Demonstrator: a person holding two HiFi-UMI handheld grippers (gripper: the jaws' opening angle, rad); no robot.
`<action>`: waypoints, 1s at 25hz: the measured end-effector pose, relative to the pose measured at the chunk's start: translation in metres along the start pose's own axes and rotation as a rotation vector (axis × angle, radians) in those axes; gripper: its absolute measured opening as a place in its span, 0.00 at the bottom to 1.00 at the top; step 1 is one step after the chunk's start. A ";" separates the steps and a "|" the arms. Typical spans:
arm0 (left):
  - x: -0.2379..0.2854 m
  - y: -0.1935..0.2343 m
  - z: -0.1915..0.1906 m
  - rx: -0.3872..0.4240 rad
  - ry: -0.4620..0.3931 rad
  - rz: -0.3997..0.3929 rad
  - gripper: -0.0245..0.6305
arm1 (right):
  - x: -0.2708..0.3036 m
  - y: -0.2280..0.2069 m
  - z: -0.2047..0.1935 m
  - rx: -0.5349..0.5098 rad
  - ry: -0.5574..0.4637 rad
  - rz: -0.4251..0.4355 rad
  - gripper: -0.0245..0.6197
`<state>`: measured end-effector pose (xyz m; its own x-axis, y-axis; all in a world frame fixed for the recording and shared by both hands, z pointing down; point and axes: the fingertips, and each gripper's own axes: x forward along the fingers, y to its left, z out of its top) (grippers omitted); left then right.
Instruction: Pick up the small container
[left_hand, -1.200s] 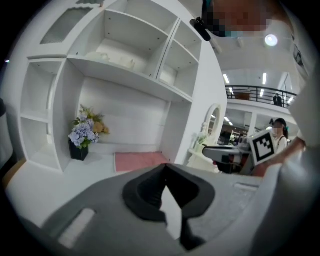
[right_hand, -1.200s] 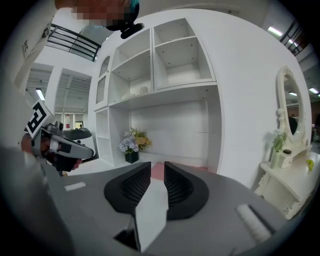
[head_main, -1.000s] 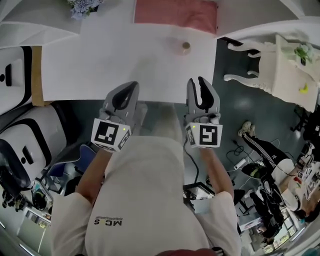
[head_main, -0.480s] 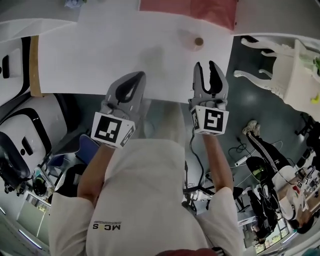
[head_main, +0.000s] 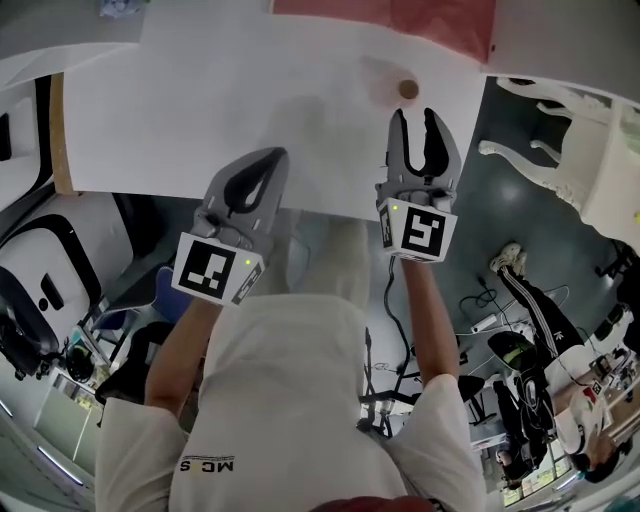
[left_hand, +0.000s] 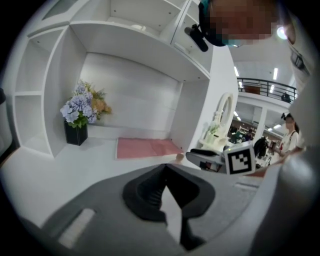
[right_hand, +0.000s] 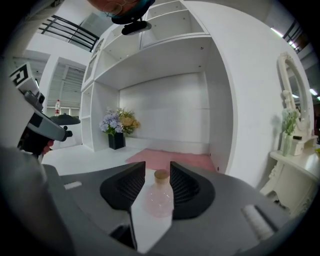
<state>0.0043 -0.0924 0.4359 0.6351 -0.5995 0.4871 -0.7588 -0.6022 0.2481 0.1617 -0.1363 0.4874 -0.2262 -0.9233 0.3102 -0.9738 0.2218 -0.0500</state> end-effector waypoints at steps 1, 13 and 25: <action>0.001 0.001 -0.002 0.000 0.004 0.001 0.04 | 0.003 0.001 -0.003 -0.006 0.002 0.000 0.28; 0.001 0.008 -0.019 -0.029 0.025 0.004 0.04 | 0.030 0.007 -0.014 -0.033 -0.004 -0.004 0.29; -0.020 0.009 -0.026 -0.038 0.028 0.005 0.04 | 0.034 0.031 -0.005 -0.050 -0.041 0.028 0.23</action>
<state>-0.0192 -0.0724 0.4503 0.6273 -0.5876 0.5112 -0.7673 -0.5785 0.2766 0.1244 -0.1593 0.5014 -0.2551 -0.9285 0.2698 -0.9650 0.2621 -0.0104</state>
